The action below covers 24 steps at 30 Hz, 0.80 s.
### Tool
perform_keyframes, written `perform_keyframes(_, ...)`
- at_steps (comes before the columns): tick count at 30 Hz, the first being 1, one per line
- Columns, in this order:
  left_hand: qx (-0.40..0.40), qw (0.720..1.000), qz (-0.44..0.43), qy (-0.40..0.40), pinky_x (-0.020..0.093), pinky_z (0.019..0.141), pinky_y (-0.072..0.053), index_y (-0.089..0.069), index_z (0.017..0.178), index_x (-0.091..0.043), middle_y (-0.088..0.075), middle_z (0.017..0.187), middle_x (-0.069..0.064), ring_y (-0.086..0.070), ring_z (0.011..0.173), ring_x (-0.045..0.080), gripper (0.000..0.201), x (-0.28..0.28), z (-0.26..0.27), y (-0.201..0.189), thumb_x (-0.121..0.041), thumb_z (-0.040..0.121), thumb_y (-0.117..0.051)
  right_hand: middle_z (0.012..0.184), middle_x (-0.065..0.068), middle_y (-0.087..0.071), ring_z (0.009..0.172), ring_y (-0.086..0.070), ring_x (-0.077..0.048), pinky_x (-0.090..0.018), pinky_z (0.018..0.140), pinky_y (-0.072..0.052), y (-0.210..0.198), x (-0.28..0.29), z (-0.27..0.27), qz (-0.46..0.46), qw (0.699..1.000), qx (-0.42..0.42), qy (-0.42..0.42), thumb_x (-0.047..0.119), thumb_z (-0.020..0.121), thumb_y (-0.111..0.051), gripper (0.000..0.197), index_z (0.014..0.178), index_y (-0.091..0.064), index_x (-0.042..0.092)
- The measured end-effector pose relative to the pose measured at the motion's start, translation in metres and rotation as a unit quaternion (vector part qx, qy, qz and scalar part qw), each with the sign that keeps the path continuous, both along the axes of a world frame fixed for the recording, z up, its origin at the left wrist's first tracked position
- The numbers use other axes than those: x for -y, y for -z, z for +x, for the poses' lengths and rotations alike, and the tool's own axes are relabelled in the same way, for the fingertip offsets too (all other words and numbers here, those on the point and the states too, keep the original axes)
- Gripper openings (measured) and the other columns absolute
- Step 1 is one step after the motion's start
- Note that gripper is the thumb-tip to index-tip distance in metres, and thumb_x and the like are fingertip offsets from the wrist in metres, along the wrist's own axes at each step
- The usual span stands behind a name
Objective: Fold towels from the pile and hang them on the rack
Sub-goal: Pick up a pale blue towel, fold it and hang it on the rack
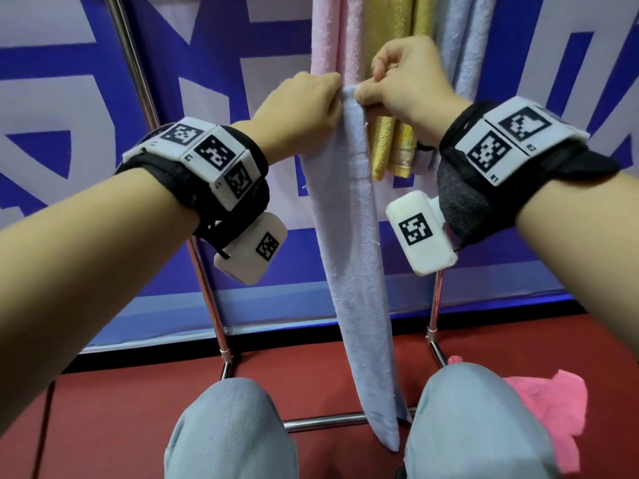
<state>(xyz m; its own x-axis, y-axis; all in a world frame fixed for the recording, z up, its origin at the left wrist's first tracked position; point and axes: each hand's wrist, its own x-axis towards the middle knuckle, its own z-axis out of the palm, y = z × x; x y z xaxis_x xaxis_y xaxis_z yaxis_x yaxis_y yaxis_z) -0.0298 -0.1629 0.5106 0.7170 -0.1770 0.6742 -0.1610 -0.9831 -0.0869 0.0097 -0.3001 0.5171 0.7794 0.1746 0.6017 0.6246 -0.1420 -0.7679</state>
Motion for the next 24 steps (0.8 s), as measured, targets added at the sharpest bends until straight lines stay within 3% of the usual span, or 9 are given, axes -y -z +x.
perform_keyframes(4,0.008,1.0,0.016,0.012,0.039,0.06,-0.025,-0.034,0.085,-0.009,-0.044,0.081,0.013,-0.039,0.07,0.031,0.014,0.003,0.001,-0.005,-0.016,0.097,-0.031,0.059,0.0,-0.054,0.044,-0.055,-0.001,-0.023,0.053,-0.053,0.015,0.007,-0.004,0.038,0.998,-0.016,-0.037,-0.004,0.076,-0.069,0.03,0.066,-0.049,0.016)
perform_keyframes(6,0.013,1.0,0.026,-0.002,0.039,0.06,-0.026,-0.036,0.088,-0.01,-0.046,0.084,0.014,-0.041,0.073,0.032,0.013,0.002,0.002,-0.007,-0.017,0.098,-0.031,0.057,0.002,-0.054,0.04,-0.051,0.006,-0.012,0.047,-0.044,0.028,0.008,-0.006,0.039,0.997,-0.026,-0.061,-0.005,0.077,-0.069,0.028,0.067,-0.05,0.014)
perform_keyframes(10,0.019,0.998,0.06,-0.014,0.039,0.061,-0.028,-0.045,0.1,-0.004,-0.058,0.098,0.022,-0.051,0.085,0.042,0.019,0.002,0.003,-0.006,-0.017,0.098,-0.031,0.037,0.011,-0.054,0.036,-0.048,0.006,-0.009,0.042,-0.04,0.059,0.008,-0.006,0.002,0.994,-0.059,-0.096,-0.011,0.078,-0.065,0.03,0.065,-0.049,0.011)
perform_keyframes(13,0.019,0.997,0.07,-0.013,0.039,0.062,-0.029,-0.047,0.103,-0.004,-0.059,0.101,0.023,-0.052,0.087,0.042,0.022,0.0,0.004,-0.006,-0.018,0.099,-0.031,0.041,0.015,-0.056,0.042,-0.051,0.011,-0.005,0.05,-0.041,0.087,0.006,-0.005,-0.02,0.993,-0.072,-0.094,-0.013,0.077,-0.065,0.033,0.064,-0.052,0.014)
perform_keyframes(15,0.021,0.997,0.069,-0.009,0.039,0.062,-0.031,-0.049,0.103,-0.005,-0.06,0.101,0.022,-0.053,0.087,0.042,0.023,-0.003,0.004,-0.008,-0.019,0.098,-0.032,0.054,0.015,-0.06,0.049,-0.049,0.016,-0.002,0.059,-0.039,0.106,0.004,-0.006,-0.067,0.994,-0.056,-0.065,-0.006,0.078,-0.066,0.023,0.069,-0.061,0.014)
perform_keyframes(17,0.026,0.997,0.067,-0.008,0.038,0.063,-0.033,-0.05,0.103,-0.005,-0.06,0.102,0.021,-0.054,0.088,0.041,0.024,-0.007,0.005,-0.011,-0.019,0.098,-0.032,0.071,-0.005,-0.069,0.064,-0.052,0.009,-0.014,0.069,-0.043,0.125,0.002,-0.009,-0.114,0.991,-0.062,-0.042,0.005,0.082,-0.066,0.009,0.085,-0.073,0.009)
perform_keyframes(19,0.03,0.998,0.062,-0.015,0.038,0.063,-0.032,-0.05,0.104,-0.004,-0.061,0.101,0.021,-0.054,0.088,0.04,0.025,-0.01,0.004,-0.015,-0.019,0.098,-0.032,0.076,-0.018,-0.069,0.068,-0.051,-0.002,-0.026,0.068,-0.044,0.143,-0.001,-0.011,-0.145,0.986,-0.076,-0.033,0.01,0.085,-0.061,0.015,0.088,-0.074,0.003)
perform_keyframes(22,0.04,0.997,0.055,-0.023,0.037,0.063,-0.031,-0.05,0.106,-0.004,-0.061,0.101,0.021,-0.054,0.088,0.039,0.026,-0.015,0.003,-0.019,-0.02,0.099,-0.031,0.069,-0.016,-0.065,0.062,-0.05,-0.012,-0.028,0.064,-0.041,0.169,-0.009,-0.022,-0.206,0.975,-0.075,-0.025,0.009,0.087,-0.054,0.021,0.088,-0.072,0.0)
perform_keyframes(24,0.042,0.997,0.055,-0.029,0.037,0.064,-0.032,-0.051,0.108,-0.004,-0.061,0.101,0.02,-0.055,0.088,0.039,0.028,-0.02,0.004,-0.021,-0.022,0.099,-0.031,0.083,-0.02,-0.071,0.078,-0.063,-0.026,-0.031,0.072,-0.045,0.184,-0.013,-0.027,-0.236,0.967,-0.09,-0.034,0.006,0.086,-0.049,0.024,0.092,-0.071,0.001)
